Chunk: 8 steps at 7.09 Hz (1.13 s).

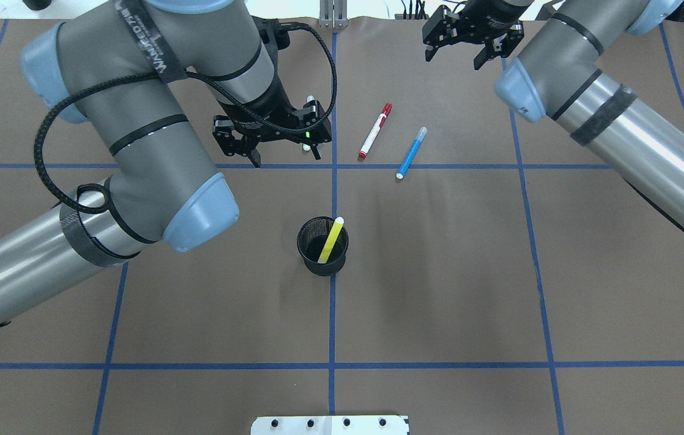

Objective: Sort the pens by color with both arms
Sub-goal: 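Raise the right gripper away while the left gripper moves toward the cup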

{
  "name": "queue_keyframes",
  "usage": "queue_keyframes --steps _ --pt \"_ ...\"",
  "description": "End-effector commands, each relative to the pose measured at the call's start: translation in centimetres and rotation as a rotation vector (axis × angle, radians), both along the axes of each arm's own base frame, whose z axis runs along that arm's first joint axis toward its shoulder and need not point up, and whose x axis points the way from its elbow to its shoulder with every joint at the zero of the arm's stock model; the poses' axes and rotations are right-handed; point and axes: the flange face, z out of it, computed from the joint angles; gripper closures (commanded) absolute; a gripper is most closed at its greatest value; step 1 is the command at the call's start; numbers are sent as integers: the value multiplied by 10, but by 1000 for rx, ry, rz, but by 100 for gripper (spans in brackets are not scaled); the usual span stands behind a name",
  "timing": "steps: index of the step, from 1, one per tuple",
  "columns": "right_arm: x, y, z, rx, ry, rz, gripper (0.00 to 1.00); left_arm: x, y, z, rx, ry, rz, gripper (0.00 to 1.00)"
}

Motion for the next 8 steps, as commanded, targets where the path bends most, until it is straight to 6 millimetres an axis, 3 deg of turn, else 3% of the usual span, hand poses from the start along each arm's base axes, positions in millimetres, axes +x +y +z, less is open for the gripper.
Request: queue_keyframes --steps 1,4,6,7,8 --pt "29 6 26 13 -16 -30 1 44 25 -6 30 -69 12 0" --pt "29 6 33 8 -5 -24 1 122 14 -35 9 -178 21 1" --pt "29 6 34 7 -4 -24 1 148 20 -22 7 -228 31 1" --pt "29 7 33 8 -5 -24 1 160 23 -12 20 -263 25 9" --pt "29 6 34 6 -4 -22 1 163 24 -9 17 -269 30 23"
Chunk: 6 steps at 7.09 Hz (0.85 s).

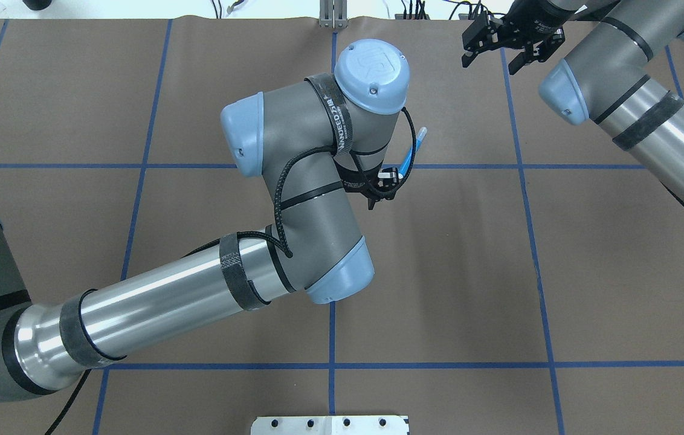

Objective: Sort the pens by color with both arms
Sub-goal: 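Lower the left gripper over the cup toward the yellow marker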

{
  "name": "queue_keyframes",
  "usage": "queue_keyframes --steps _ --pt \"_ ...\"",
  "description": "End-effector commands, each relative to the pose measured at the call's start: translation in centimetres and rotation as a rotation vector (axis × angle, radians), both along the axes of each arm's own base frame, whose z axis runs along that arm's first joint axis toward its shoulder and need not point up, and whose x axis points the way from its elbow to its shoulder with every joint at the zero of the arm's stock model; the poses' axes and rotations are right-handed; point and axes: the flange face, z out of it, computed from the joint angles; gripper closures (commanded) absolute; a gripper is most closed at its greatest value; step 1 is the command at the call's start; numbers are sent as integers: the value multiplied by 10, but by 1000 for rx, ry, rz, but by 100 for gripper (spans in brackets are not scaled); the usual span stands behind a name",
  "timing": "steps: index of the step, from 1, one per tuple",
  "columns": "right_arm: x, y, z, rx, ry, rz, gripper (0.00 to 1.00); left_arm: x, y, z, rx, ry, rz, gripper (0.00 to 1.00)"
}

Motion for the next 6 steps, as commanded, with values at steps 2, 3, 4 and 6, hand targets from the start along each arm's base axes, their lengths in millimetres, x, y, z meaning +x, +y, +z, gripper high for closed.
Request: queue_keyframes --steps 2,3,4,6 --pt "-2 0 2 -2 4 -1 1 14 9 9 2 -24 15 33" --pt "-2 0 2 -2 4 -1 1 15 11 9 2 -24 18 38" --pt "-2 1 3 -2 4 -1 1 14 12 10 -2 -30 19 40" --pt "-3 1 4 -4 4 -3 1 14 12 11 -6 -38 20 44"
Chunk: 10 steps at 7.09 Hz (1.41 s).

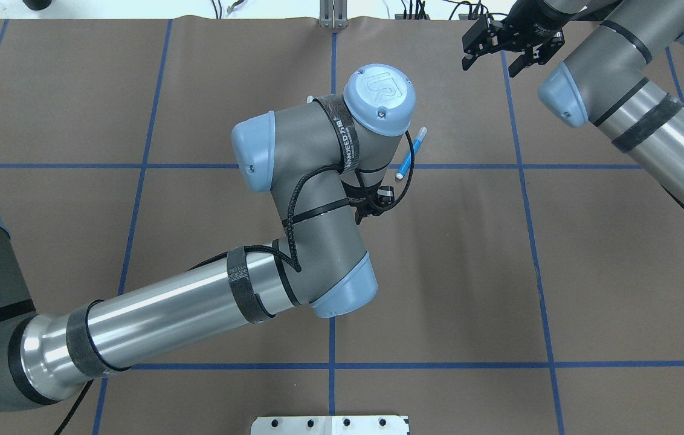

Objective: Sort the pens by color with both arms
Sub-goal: 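Lower the left gripper over the cup toward the yellow marker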

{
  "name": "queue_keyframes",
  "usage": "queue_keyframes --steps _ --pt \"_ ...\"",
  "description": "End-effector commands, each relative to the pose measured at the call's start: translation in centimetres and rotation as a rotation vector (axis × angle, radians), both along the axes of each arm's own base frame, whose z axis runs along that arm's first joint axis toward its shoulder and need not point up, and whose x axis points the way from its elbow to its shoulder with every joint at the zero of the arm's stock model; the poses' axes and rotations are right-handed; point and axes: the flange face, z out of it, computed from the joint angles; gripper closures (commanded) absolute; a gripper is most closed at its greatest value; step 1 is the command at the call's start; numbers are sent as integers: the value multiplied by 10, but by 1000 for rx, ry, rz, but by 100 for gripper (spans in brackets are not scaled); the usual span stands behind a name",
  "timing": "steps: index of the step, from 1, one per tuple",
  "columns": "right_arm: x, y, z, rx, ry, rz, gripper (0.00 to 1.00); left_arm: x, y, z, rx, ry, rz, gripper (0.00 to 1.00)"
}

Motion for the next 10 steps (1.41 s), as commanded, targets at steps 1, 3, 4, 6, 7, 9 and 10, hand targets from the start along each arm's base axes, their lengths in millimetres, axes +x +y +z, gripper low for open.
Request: queue_keyframes --steps 1,3,4,6,7,9,10 --pt "-1 1 1 0 1 -1 1 0 0 2 -2 -4 1 47" --pt "-1 1 1 0 1 -1 1 1 2 3 -4 -4 3 52" --pt "-1 1 1 0 1 -1 1 1 3 6 -5 -7 5 57" --pt "-1 1 1 0 1 -1 1 1 4 7 -5 -7 6 71" --pt "-1 1 1 0 1 -1 1 1 4 7 -5 -7 6 72" --pt "-1 1 1 0 1 -1 1 0 4 5 -3 -3 6 79" --pt "-1 1 2 -1 2 -1 1 0 5 4 -1 0 6 86"
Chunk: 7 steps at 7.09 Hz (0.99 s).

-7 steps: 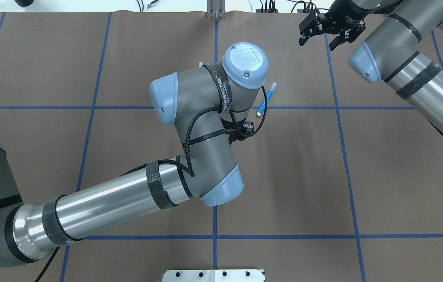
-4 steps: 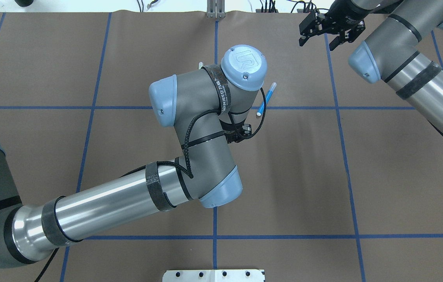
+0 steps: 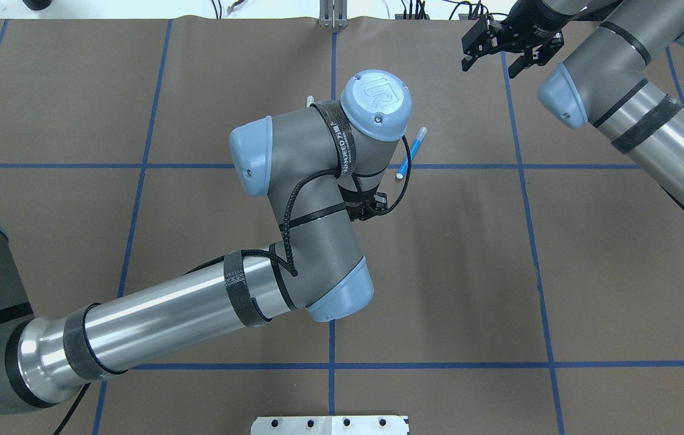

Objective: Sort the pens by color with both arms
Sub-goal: 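Lower the left gripper over the cup toward the yellow marker, then grasp the yellow marker with the left gripper and lift it out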

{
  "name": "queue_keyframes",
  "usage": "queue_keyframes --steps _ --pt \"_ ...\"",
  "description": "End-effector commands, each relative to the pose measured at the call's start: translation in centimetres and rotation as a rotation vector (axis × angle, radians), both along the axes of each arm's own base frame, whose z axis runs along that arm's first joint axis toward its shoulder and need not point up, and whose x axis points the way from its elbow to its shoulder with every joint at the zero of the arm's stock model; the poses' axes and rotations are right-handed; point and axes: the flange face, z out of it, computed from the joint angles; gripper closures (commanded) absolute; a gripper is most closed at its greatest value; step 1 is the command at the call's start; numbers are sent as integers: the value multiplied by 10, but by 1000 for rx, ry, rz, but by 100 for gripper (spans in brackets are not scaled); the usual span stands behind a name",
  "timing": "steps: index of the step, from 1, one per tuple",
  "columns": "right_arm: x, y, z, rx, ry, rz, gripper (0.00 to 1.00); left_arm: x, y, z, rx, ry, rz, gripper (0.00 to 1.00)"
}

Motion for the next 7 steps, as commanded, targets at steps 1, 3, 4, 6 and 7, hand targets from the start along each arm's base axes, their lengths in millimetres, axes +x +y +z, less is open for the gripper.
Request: queue_keyframes --steps 1,3,4,6,7 --pt "0 0 -1 2 -1 0 1 -10 5 -7 13 22 1 96" --pt "0 0 -2 3 -2 0 1 -44 18 -24 49 72 -9 100" --pt "0 0 -2 4 -2 2 1 -64 19 -36 91 103 -32 100" --pt "0 0 -1 9 5 7 1 -123 20 -56 154 197 -76 100" --pt "-1 0 0 8 10 10 1 -148 19 -66 186 242 -99 100"
